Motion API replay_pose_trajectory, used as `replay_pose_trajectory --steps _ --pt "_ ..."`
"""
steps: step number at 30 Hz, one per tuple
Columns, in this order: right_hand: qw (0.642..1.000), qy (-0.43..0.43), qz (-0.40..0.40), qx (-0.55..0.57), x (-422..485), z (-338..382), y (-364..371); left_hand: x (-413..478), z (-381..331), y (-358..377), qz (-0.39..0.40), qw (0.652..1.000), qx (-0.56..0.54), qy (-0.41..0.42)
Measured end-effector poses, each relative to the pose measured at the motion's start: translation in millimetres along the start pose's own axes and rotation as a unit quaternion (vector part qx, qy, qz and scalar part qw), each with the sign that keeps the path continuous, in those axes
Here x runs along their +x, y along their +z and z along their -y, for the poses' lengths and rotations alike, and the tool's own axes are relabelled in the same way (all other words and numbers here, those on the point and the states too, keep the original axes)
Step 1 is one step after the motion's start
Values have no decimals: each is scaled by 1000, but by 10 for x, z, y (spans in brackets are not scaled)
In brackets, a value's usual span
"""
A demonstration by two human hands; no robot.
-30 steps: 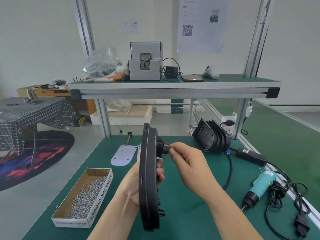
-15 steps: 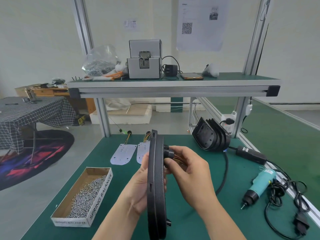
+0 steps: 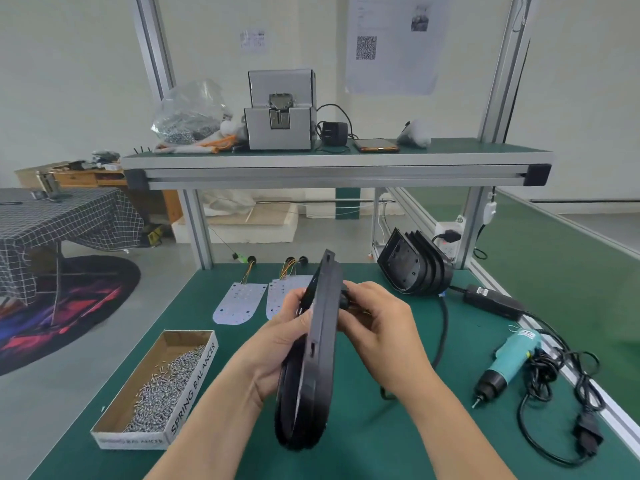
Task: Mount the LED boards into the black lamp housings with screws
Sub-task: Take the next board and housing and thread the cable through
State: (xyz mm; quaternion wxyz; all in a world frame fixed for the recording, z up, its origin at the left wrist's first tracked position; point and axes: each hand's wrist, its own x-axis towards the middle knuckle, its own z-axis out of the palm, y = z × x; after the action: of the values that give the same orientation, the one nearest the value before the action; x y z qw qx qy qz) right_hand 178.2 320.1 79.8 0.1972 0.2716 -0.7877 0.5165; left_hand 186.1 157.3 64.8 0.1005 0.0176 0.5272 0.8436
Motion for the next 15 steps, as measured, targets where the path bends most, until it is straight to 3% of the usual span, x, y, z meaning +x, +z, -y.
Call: replay_pose_trajectory --steps 3,5,6,9,10,13,15 --pt "998 22 54 17 -29 -67 -58 39 -25 -22 6 996 72 50" --pt "990 48 87 102 -61 -103 -105 66 -46 -35 -15 991 110 76" --pt "985 64 71 142 -70 -123 -133 53 -86 -7 -25 986 135 97" --pt "961 169 -97 193 -81 -178 -269 43 -162 13 -66 952 239 179" --pt "948 212 -96 216 -105 -175 -308 29 -182 30 -75 938 269 205" --pt "912 277 77 293 -206 -168 -275 4 -169 43 -44 904 332 266" --pt "914 251 73 311 -256 -151 -177 -14 -105 59 11 885 366 287"
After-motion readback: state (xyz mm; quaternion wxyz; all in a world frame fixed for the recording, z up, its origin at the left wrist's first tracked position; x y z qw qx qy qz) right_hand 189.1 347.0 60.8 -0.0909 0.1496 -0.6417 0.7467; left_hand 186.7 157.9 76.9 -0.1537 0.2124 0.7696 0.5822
